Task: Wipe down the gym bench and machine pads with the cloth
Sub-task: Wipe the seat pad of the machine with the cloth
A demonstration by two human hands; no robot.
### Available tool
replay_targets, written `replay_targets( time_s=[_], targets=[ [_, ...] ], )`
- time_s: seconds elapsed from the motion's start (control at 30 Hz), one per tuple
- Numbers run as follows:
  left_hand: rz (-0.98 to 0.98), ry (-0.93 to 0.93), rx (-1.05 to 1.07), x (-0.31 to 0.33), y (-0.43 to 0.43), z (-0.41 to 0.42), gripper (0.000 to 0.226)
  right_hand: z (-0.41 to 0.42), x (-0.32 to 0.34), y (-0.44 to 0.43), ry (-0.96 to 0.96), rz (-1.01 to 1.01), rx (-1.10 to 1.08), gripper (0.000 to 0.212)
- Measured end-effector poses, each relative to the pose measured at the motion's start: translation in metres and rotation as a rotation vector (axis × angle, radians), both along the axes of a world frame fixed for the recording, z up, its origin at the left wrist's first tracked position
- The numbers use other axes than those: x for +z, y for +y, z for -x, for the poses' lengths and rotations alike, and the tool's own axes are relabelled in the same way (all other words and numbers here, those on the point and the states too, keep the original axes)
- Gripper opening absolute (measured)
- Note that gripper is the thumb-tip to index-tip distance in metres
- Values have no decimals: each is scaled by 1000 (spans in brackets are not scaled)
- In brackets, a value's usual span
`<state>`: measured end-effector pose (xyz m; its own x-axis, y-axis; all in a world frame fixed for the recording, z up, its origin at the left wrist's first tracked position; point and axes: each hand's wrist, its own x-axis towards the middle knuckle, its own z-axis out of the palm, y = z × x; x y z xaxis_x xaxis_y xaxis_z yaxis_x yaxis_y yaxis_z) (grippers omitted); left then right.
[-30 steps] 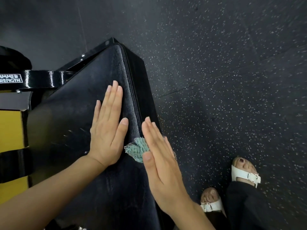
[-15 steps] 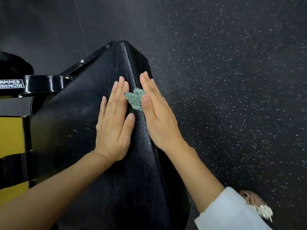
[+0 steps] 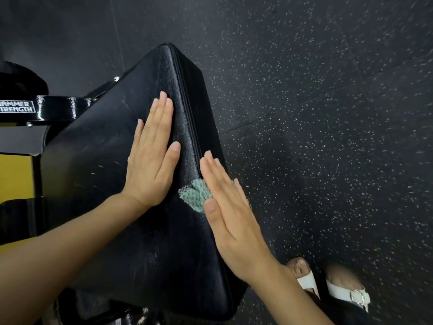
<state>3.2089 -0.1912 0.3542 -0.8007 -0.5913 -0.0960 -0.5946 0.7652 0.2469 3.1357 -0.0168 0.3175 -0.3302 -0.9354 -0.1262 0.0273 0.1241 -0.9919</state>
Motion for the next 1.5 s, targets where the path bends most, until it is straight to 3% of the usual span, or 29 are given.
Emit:
replay_targets(
  time_s=[0.53,1.1,1.5],
  targets=[
    [-46,-16,-3,2,32,-34,63,22,-6,-58,-22,7,-80,49],
    [11,-16,2,1,33,-33,64,-28,0,46,-13,-12,5,55],
    [11,-15,-7,-1,30,-34,65,0,-10,-17,-4,30,-77,52]
  ],
)
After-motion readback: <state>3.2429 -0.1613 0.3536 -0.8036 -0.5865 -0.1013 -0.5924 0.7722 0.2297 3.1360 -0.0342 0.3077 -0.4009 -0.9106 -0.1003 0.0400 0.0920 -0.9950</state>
